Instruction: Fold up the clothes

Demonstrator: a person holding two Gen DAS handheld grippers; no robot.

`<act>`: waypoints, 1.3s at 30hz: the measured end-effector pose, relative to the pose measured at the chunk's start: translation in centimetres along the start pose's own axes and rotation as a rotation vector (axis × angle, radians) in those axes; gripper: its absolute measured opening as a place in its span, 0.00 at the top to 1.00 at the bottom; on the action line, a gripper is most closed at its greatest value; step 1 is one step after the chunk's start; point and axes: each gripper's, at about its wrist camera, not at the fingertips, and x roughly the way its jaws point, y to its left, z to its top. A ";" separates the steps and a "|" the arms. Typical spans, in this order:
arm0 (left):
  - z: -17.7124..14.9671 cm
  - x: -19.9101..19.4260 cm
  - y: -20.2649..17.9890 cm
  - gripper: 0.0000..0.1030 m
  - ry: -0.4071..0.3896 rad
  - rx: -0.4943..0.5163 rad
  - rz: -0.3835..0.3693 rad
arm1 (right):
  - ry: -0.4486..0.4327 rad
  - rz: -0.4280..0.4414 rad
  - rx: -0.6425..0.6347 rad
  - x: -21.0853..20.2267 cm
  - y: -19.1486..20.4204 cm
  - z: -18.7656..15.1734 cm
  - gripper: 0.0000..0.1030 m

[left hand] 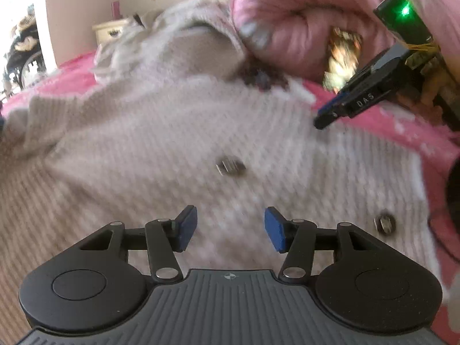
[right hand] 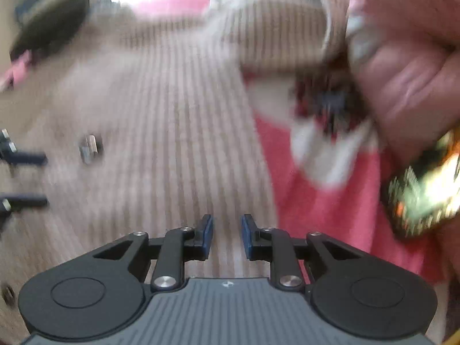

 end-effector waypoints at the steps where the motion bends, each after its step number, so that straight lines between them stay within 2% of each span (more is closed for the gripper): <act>1: 0.8 0.3 0.8 0.49 -0.020 -0.016 0.016 | -0.042 0.004 0.007 -0.1 0.1 1.2 0.78; 4: 2.2 2.2 2.6 0.49 -0.044 -0.077 0.073 | -0.166 0.008 0.038 0.8 0.2 4.1 0.78; 6: 2.2 3.7 3.7 0.49 -0.031 -0.114 0.096 | -0.223 0.033 0.079 2.4 -0.1 4.9 0.77; 7: 1.8 4.5 4.2 0.49 -0.013 -0.133 0.107 | -0.223 0.035 0.090 3.7 -0.3 4.9 0.77; 8: 1.3 5.2 4.6 0.49 0.009 -0.153 0.109 | -0.184 0.026 0.090 5.3 -0.5 4.7 0.72; 9: 0.8 5.3 4.7 0.49 0.002 -0.159 0.106 | -0.123 0.012 0.087 7.0 -0.7 4.3 0.72; 10: 0.3 5.2 4.9 0.49 -0.015 -0.160 0.102 | -0.107 0.007 0.081 7.8 -0.8 3.9 0.71; 14: -0.4 5.1 4.6 0.48 -0.049 -0.152 0.108 | -0.142 -0.021 0.015 6.0 -0.9 6.0 0.69; 16: -0.5 5.1 4.7 0.48 -0.061 -0.154 0.112 | -0.234 -0.096 -0.019 4.8 -1.4 8.6 0.66; 20: -0.9 4.7 4.6 0.48 -0.077 -0.157 0.111 | -0.382 -0.333 -0.088 5.2 -2.0 14.9 0.48; 21: -1.0 4.8 4.7 0.48 -0.080 -0.158 0.109 | -0.404 -0.383 -0.101 5.7 -2.3 16.4 0.47; 24: -1.0 4.9 4.7 0.47 -0.087 -0.156 0.105 | -0.428 -0.488 -0.135 8.1 -3.0 21.1 0.42; 29: -1.3 5.0 4.7 0.47 -0.099 -0.155 0.103 | -0.366 -0.576 -0.122 11.9 -4.9 25.5 0.40; 31: -1.3 5.0 4.7 0.47 -0.103 -0.156 0.103 | -0.331 -0.621 -0.123 13.5 -5.6 26.8 0.40; 33: -1.3 5.0 4.6 0.46 -0.104 -0.155 0.104 | -0.285 -0.686 -0.156 14.6 -6.1 26.9 0.52; 34: -1.3 5.0 4.6 0.46 -0.105 -0.155 0.105 | -0.274 -0.698 -0.161 14.8 -6.5 26.9 0.53; 35: -1.4 5.0 4.6 0.46 -0.106 -0.155 0.106 | -0.276 -0.692 -0.155 14.7 -6.9 26.9 0.60; 36: -1.4 5.0 4.6 0.46 -0.106 -0.156 0.107 | -0.287 -0.688 -0.146 14.2 -7.2 26.9 0.78; 37: -1.4 5.0 4.5 0.46 -0.106 -0.157 0.108 | -0.313 -0.680 -0.135 13.4 -7.3 26.8 0.83; 39: -1.3 5.0 4.5 0.46 -0.104 -0.161 0.110 | -0.371 -0.646 -0.112 11.4 -7.4 26.6 0.85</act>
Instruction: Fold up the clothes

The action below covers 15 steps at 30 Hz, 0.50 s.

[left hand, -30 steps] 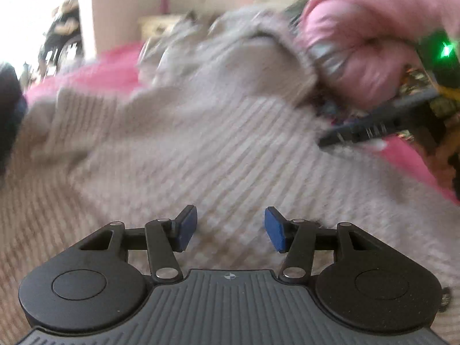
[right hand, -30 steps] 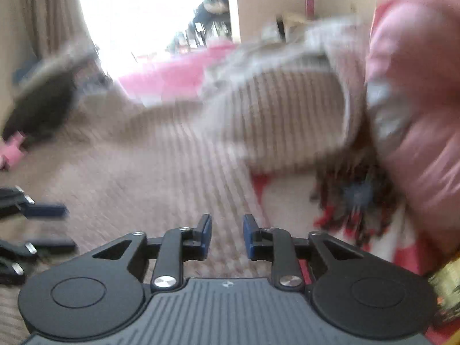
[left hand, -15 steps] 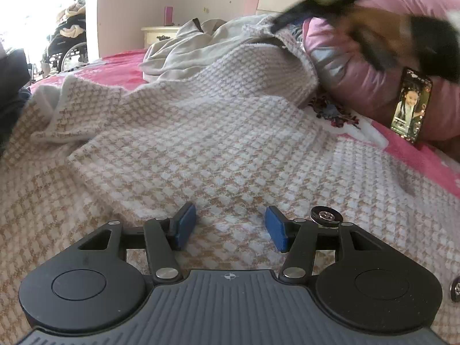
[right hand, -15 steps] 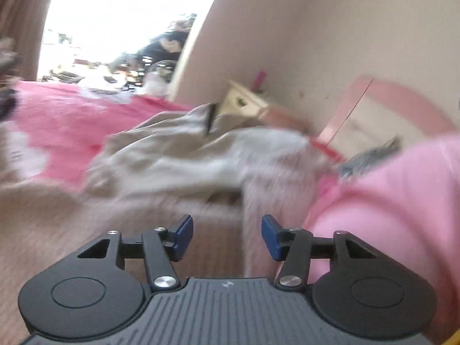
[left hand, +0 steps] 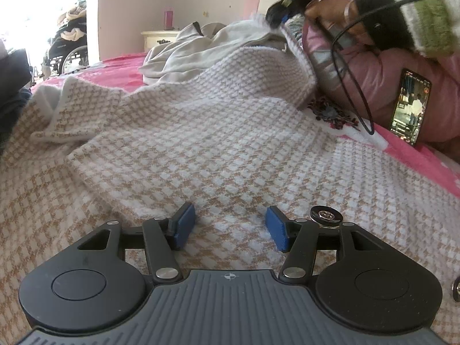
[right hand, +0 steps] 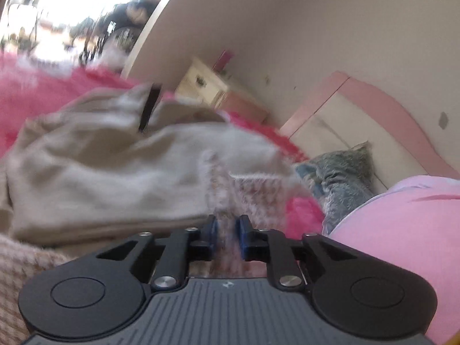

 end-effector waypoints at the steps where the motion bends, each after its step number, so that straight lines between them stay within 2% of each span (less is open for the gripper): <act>1: 0.1 0.0 0.0 0.46 0.003 -0.002 0.002 | -0.021 0.026 0.022 -1.0 -0.7 0.1 0.86; 7: 0.5 0.0 0.0 0.46 0.021 -0.038 0.007 | -0.160 0.251 0.143 -8.9 -4.5 1.3 0.87; 11: 0.6 0.0 -0.1 0.46 0.030 -0.053 0.016 | -0.298 0.488 0.220 -16.0 -6.8 1.5 0.87; 15: 0.8 -0.1 -0.1 0.46 0.030 -0.073 0.021 | -0.384 0.749 0.254 -22.3 -8.3 0.8 0.87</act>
